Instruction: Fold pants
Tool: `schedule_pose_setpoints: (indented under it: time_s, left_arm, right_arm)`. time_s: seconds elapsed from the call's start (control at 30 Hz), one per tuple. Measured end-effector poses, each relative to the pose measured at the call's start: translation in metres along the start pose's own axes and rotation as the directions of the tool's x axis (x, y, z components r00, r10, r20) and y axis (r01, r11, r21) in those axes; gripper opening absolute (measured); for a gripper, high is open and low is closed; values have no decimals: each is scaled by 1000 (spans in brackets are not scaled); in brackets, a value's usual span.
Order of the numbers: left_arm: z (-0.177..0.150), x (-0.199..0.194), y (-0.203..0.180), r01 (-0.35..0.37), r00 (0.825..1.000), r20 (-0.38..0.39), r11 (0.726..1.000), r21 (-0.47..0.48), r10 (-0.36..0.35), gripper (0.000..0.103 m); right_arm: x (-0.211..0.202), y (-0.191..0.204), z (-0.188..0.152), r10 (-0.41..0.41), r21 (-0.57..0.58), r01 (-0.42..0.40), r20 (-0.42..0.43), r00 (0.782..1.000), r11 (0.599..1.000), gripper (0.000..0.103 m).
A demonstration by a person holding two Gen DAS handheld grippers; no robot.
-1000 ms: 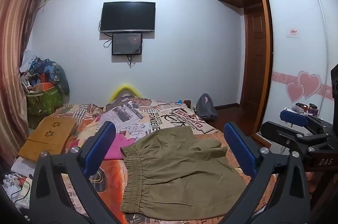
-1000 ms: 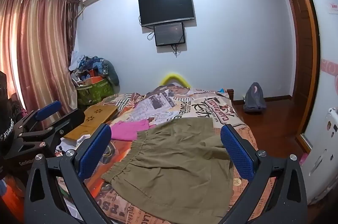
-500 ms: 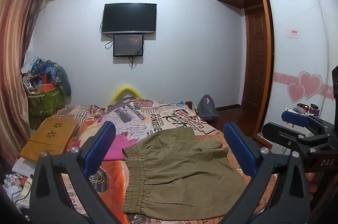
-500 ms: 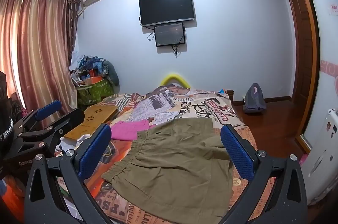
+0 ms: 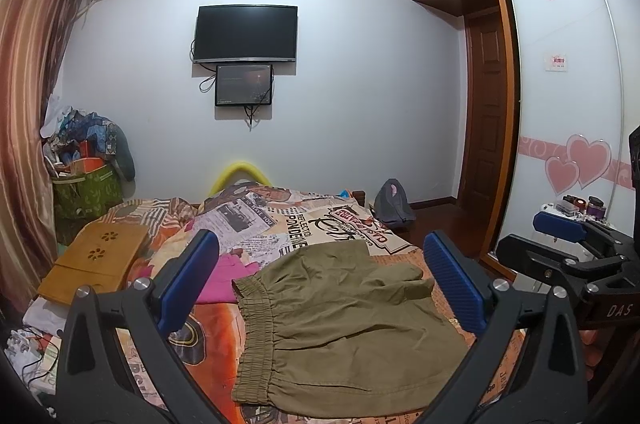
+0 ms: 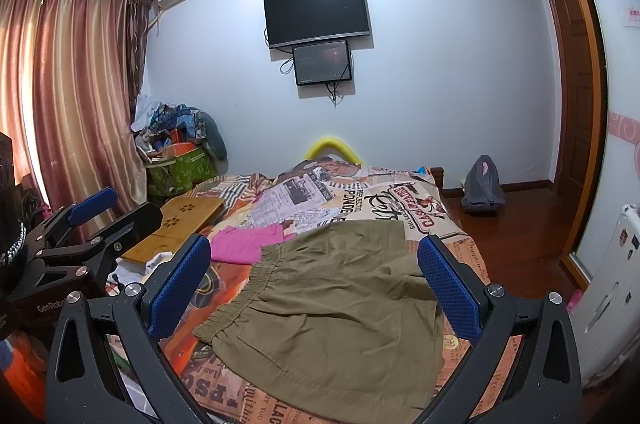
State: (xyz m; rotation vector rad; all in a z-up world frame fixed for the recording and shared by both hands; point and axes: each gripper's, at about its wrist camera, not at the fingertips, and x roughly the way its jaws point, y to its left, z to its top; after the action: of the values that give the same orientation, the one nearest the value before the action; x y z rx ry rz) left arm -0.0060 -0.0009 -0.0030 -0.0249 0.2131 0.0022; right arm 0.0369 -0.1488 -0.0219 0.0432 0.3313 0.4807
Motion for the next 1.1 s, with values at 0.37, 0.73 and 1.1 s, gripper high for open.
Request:
schedule_pose_setpoints:
  time_s: [0.37, 0.73, 1.1]
  left_arm:
    - [0, 1, 2, -4, 1000, -3, 1000, -8, 4, 103]
    - [-1, 2, 3, -2, 1000, -5, 1000, -8, 2, 103]
    - [-2, 2, 3, 1, 1000, -9, 1000, -10, -1, 103]
  right_arm:
    - [0, 1, 0, -3, 0, 3, -4, 1000, 1000, 103]
    - [2, 1, -2, -1, 1, 1, -7, 1000, 1000, 103]
    - [3, 1, -3, -1, 0, 1, -8, 1000, 1000, 103]
